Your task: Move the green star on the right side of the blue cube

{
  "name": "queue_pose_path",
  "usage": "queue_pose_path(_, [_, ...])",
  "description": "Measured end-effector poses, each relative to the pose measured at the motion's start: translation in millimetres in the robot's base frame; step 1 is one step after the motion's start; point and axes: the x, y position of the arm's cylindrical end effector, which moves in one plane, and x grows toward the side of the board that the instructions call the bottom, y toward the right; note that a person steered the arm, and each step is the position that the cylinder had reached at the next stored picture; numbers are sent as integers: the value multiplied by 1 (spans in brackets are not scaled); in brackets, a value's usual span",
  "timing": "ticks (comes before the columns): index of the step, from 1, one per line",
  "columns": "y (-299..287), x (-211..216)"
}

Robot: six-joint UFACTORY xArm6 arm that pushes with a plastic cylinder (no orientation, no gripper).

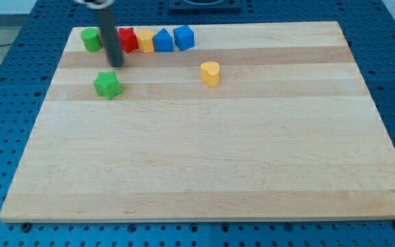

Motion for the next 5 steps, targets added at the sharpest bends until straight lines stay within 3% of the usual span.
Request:
queue_pose_path(1, [-86,18])
queue_pose_path(2, [-85,65])
queue_pose_path(3, [-49,119])
queue_pose_path(5, [0,120])
